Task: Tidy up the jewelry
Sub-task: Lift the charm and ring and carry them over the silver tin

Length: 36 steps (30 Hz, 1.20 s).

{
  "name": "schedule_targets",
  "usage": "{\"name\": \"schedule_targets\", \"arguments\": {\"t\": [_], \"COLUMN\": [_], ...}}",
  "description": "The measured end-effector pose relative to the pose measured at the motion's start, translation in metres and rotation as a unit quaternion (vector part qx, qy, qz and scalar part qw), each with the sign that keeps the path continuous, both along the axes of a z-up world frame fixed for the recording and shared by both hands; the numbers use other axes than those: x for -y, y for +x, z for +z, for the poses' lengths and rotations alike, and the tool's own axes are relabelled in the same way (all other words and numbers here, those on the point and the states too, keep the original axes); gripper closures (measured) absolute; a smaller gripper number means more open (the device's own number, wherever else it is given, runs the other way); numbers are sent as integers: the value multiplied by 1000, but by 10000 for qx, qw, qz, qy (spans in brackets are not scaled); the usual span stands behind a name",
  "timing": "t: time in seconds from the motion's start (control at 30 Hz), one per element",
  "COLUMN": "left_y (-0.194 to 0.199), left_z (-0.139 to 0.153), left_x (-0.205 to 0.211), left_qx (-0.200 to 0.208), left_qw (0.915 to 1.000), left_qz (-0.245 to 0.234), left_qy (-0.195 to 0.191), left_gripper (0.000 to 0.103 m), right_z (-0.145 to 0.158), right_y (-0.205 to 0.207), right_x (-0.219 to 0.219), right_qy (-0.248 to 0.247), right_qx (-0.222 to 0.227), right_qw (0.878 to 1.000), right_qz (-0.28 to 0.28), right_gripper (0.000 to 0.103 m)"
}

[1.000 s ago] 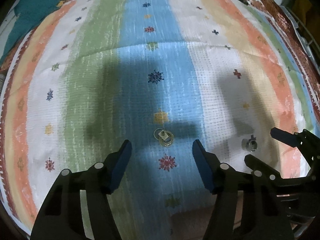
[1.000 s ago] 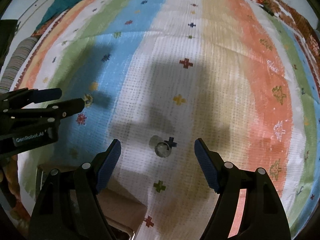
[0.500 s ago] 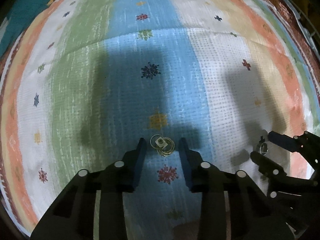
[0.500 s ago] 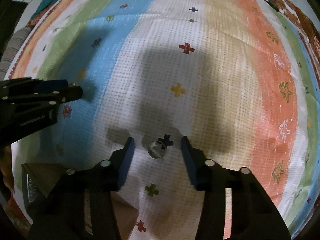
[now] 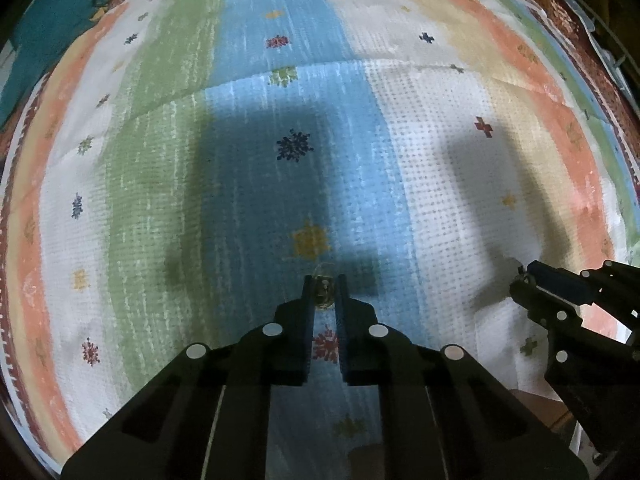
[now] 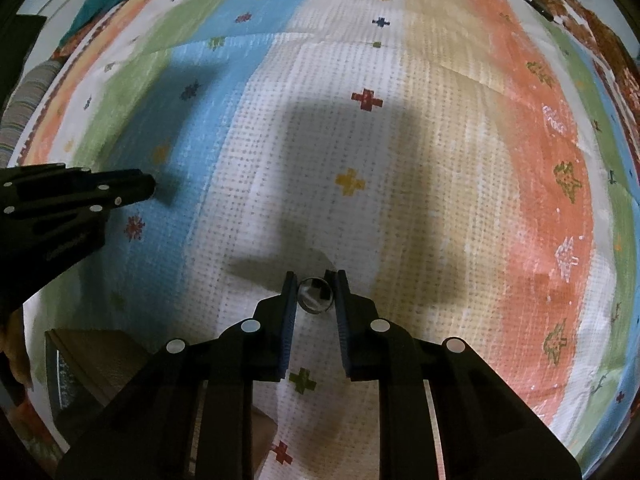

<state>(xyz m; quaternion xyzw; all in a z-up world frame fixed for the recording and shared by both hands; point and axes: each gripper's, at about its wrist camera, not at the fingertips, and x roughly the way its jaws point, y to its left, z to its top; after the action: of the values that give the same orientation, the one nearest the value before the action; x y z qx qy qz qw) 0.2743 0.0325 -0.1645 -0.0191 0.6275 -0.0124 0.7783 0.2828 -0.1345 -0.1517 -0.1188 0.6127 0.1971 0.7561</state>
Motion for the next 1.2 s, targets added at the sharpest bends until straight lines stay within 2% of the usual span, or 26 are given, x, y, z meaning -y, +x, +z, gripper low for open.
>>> {"name": "schedule_targets", "arguments": {"t": [0.27, 0.77, 1.2], "left_y": [-13, -40, -71], "left_z": [10, 79, 110], "left_x": [0, 0, 4], "left_qx": [155, 957, 1316], "left_qw": [9999, 9945, 9897], "left_qz": [-19, 1, -84], "left_qy": [-65, -433, -558], "left_gripper": [94, 94, 94], "right_z": [20, 51, 82], "right_y": [-1, -19, -37], "right_x": [8, 8, 15], "right_qy": [185, 511, 775], "right_qx": [207, 597, 1138], "right_qw": [9996, 9968, 9903], "right_qz": [-49, -116, -175], "right_gripper": [84, 84, 84]}}
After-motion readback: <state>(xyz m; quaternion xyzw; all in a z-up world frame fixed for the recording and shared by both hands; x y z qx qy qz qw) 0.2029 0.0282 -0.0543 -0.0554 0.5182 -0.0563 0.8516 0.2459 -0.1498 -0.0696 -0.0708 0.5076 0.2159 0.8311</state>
